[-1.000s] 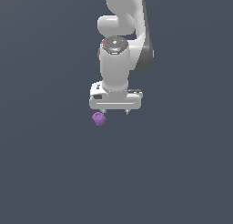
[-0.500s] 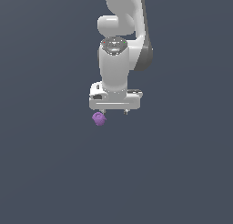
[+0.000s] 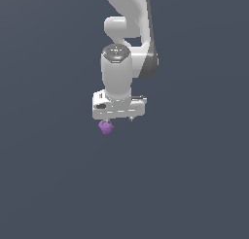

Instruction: Pick up the object and move it to a goal position.

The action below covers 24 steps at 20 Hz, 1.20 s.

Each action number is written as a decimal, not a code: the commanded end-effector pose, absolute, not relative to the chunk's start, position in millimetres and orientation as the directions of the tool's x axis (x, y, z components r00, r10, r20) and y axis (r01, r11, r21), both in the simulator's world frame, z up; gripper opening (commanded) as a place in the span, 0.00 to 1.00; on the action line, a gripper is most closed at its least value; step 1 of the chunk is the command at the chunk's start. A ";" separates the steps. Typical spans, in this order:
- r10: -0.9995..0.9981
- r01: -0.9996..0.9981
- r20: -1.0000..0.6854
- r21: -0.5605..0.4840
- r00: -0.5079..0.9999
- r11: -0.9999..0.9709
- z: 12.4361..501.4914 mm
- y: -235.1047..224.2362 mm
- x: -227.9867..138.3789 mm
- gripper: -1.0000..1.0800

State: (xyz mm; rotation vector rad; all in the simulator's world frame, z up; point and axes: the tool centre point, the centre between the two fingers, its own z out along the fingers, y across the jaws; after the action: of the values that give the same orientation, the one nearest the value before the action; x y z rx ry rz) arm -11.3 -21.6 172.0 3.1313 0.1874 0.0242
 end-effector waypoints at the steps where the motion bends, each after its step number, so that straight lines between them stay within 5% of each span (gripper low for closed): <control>1: 0.159 0.158 0.014 0.006 0.987 -0.987 166.6 -27.5 -13.9 0.96; 24: 0.592 0.591 0.001 0.004 0.806 -0.806 107.3 -89.9 -52.4 0.96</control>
State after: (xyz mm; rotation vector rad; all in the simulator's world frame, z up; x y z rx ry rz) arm -49.7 -86.6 110.6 2.9964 0.9312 0.0032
